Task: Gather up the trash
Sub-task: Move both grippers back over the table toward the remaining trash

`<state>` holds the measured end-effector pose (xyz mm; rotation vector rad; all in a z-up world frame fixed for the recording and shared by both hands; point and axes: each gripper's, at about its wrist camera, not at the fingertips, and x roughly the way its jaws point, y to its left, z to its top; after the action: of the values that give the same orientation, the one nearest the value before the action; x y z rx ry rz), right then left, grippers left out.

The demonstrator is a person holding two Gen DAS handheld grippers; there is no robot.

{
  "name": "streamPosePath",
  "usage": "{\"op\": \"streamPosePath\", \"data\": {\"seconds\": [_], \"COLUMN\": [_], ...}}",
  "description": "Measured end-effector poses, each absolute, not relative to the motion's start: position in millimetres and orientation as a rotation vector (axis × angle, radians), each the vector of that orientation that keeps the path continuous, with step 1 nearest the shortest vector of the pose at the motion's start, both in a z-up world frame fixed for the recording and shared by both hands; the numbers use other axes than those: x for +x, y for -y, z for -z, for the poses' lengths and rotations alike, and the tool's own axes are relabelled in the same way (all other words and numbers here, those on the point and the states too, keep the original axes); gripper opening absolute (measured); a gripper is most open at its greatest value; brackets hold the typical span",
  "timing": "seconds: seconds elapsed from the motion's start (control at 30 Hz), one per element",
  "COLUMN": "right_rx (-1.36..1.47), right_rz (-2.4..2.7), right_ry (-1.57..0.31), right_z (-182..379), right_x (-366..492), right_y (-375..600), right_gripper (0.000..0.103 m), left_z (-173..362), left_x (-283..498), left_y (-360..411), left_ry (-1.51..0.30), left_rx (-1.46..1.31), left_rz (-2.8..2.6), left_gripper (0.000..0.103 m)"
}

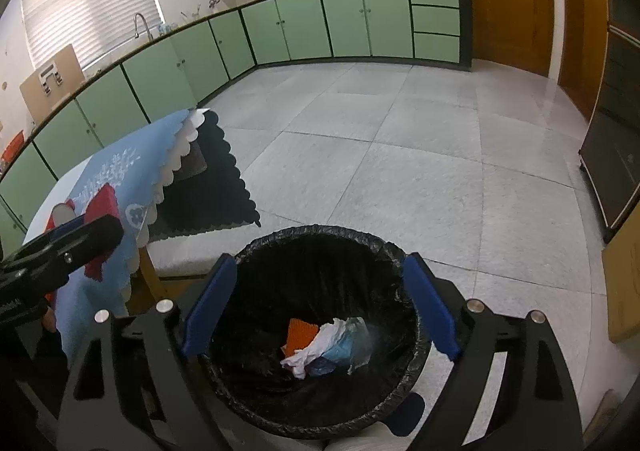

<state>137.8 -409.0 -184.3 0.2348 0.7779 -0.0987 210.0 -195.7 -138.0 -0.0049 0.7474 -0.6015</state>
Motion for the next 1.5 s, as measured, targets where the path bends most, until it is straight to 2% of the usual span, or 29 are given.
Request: {"op": "streamPosePath", "data": {"seconds": [0.83, 1.07, 1.5], "right_rx": [0.251, 0.238, 0.172], "right_rz": [0.077, 0.006, -0.286], "right_ry": [-0.741, -0.71, -0.691], "right_z": [167, 150, 130], "right_x": [127, 129, 153], "right_y": [404, 365, 216], "right_gripper": [0.083, 0.083, 0.083], "left_z": [121, 102, 102], "left_x": [200, 182, 146], "left_y": [189, 128, -58], "left_ry": [-0.705, -0.647, -0.635], "left_rx": [-0.002, -0.013, -0.057], "left_rz": [0.601, 0.488, 0.059], "left_gripper": [0.092, 0.092, 0.092]}}
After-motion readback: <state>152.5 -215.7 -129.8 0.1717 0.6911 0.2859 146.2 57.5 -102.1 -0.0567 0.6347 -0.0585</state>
